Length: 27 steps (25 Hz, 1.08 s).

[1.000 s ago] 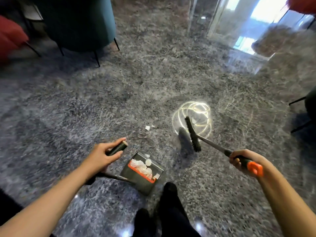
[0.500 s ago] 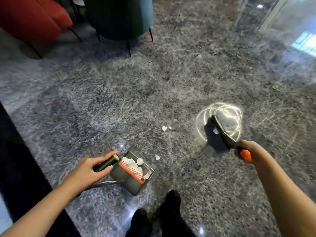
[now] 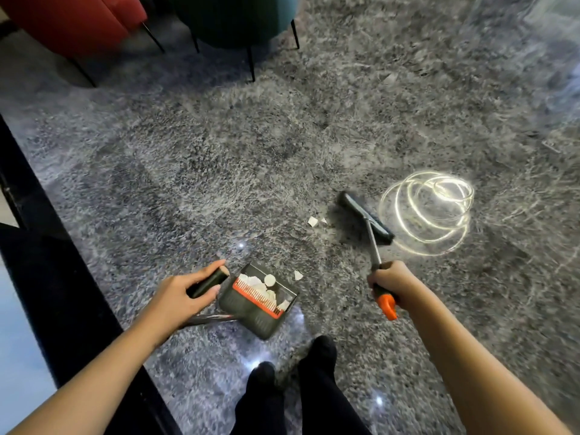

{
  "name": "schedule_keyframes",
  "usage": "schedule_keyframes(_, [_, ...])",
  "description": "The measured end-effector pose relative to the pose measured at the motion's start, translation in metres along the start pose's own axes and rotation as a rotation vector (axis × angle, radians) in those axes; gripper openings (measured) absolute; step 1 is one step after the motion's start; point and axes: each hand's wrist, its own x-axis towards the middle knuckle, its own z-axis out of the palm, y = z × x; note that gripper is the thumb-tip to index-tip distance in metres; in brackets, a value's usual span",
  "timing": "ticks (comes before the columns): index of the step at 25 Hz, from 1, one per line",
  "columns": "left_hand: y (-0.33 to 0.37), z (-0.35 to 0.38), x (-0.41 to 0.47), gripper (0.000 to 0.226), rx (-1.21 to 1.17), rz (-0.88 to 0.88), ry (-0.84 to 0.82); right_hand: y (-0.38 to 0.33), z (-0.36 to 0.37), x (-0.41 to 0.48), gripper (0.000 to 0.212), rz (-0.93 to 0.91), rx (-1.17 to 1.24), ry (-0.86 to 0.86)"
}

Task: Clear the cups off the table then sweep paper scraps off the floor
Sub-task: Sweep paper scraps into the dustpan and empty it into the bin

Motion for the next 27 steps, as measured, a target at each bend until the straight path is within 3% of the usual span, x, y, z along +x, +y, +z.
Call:
schedule_keyframes(5, [-0.001, 0.007, 0.012, 0.049, -0.059, -0.081, 0.061, 0.005, 0.015, -0.029, 0.014, 0.005, -0.167, -0.198])
schedule_keyframes(8, [-0.001, 0.009, 0.016, 0.049, -0.077, -0.078, 0.102, 0.017, 0.008, -0.054, 0.031, -0.006, -0.231, -0.262])
schedule_keyframes(14, [-0.004, -0.001, 0.014, 0.051, -0.06, -0.08, 0.105, 0.036, -0.015, -0.111, 0.061, 0.029, -0.076, -0.309])
schedule_keyframes(19, [-0.015, -0.011, 0.002, 0.051, -0.03, -0.046, 0.019, 0.032, -0.015, -0.138, 0.056, 0.029, -0.004, -0.282])
schedule_keyframes(24, [-0.03, -0.019, -0.002, 0.052, -0.038, -0.037, -0.037, 0.021, 0.047, -0.132, 0.02, -0.052, -0.23, -0.21])
schedule_keyframes(27, [-0.034, -0.023, 0.003, 0.051, -0.015, -0.025, -0.03, 0.028, 0.09, -0.135, 0.017, -0.022, -0.287, -0.249])
